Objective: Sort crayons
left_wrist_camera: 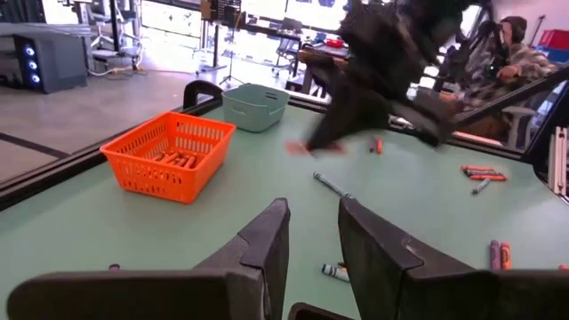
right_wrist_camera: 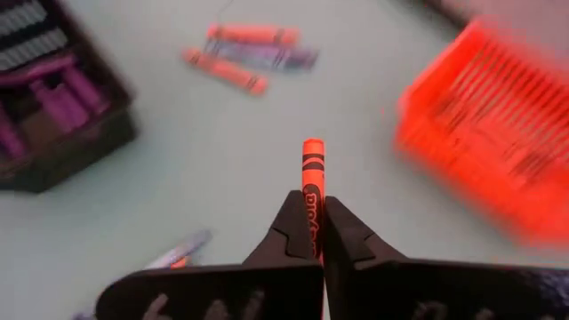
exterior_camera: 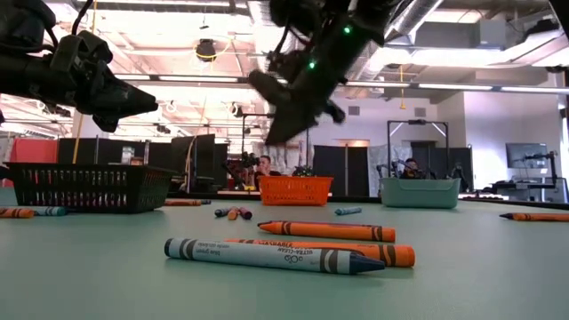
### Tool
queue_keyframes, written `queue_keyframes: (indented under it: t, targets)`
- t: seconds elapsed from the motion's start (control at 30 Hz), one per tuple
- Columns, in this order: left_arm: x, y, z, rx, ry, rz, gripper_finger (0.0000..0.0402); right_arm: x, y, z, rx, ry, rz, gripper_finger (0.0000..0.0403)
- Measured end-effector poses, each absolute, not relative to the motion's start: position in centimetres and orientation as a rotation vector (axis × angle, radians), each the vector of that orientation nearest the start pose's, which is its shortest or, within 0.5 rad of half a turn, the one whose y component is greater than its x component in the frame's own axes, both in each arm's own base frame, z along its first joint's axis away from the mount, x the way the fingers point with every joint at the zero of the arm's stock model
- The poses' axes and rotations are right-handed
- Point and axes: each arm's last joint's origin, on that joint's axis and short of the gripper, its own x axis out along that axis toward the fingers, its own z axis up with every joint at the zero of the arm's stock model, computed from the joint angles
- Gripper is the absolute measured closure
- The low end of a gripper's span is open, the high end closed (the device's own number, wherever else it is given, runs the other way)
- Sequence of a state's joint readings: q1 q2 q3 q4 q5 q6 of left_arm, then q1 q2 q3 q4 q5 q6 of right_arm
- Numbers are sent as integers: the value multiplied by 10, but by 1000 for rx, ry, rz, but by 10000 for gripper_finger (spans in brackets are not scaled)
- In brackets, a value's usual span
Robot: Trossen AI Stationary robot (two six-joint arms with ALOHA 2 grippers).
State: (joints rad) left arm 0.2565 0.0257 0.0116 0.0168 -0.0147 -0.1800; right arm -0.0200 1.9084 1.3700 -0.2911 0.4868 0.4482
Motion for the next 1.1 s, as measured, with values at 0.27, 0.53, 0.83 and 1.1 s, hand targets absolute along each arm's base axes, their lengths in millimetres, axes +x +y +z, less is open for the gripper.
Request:
queue_keyframes:
  t: [0.27, 0.53, 0.83, 1.1]
  targets:
    - [95, 25, 167, -179, -27, 271, 313, 396, -118, 227, -93, 761, -421, 398]
    - [95, 25, 167, -179, -27, 270, 313, 390, -164, 213, -365, 823, -309, 389]
    - [95, 25, 167, -179, -27, 271, 313, 388, -174, 214, -406, 808, -329, 369]
    - [95, 25, 167, -179, -26, 270, 313, 389, -175, 215, -457, 805, -319, 347]
